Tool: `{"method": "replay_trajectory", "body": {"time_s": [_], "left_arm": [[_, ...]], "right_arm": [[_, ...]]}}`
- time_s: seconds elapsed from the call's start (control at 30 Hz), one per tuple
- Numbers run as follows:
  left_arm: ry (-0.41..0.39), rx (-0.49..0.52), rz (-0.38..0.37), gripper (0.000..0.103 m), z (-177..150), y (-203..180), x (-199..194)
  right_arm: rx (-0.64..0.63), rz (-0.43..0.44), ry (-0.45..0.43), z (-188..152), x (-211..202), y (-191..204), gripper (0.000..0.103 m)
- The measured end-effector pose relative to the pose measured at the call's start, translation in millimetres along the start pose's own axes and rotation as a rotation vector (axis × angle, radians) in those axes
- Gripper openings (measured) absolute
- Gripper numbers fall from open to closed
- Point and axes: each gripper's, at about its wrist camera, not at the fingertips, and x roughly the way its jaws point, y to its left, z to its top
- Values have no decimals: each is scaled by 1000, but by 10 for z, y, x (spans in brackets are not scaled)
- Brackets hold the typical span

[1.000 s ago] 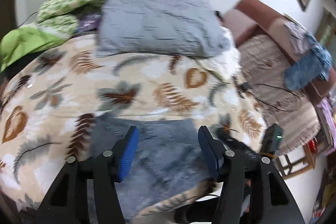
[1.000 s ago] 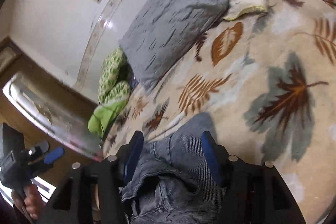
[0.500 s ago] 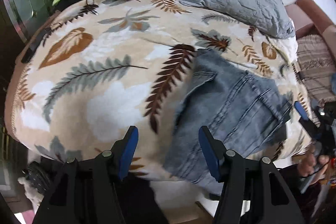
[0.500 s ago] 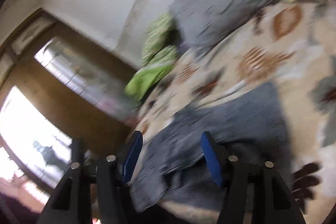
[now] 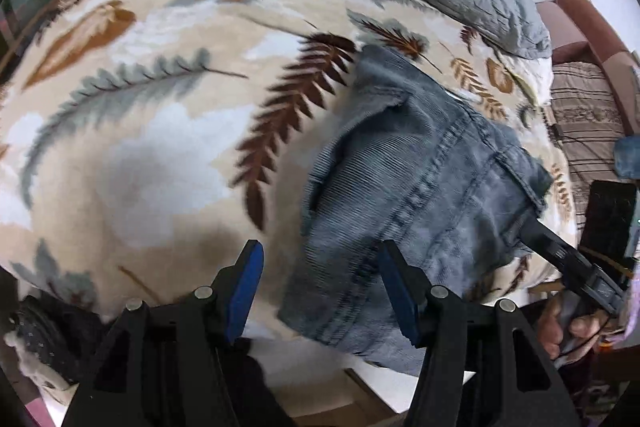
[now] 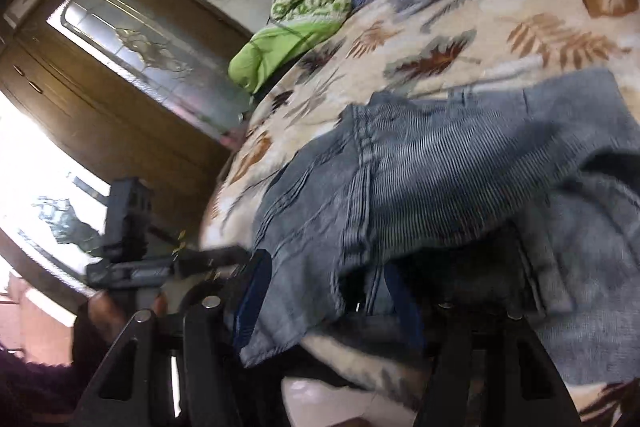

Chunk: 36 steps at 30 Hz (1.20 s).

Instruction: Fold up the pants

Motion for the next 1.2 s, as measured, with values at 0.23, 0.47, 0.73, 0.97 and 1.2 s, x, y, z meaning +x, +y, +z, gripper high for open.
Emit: {"method": "replay_trajectory", "body": {"time_s": [0.23, 0.47, 0.73, 0.97, 1.2], "left_arm": [[6, 61, -93, 61, -6, -242, -68], [-103, 127, -189, 62, 193, -510, -401], [-45, 144, -155, 62, 281, -743, -29], [-44, 112, -187, 62, 263, -688, 59], [-82, 78, -184, 62, 210, -521, -121]], "right_arm": [[-119, 16, -206, 235, -245, 344, 6], [0, -136, -426, 747, -845, -117, 5], [422, -102, -504, 778, -1415, -1179, 9], [260, 38, -248, 514, -1170, -751, 11], [233, 22, -116, 319, -694, -516, 77]]}}
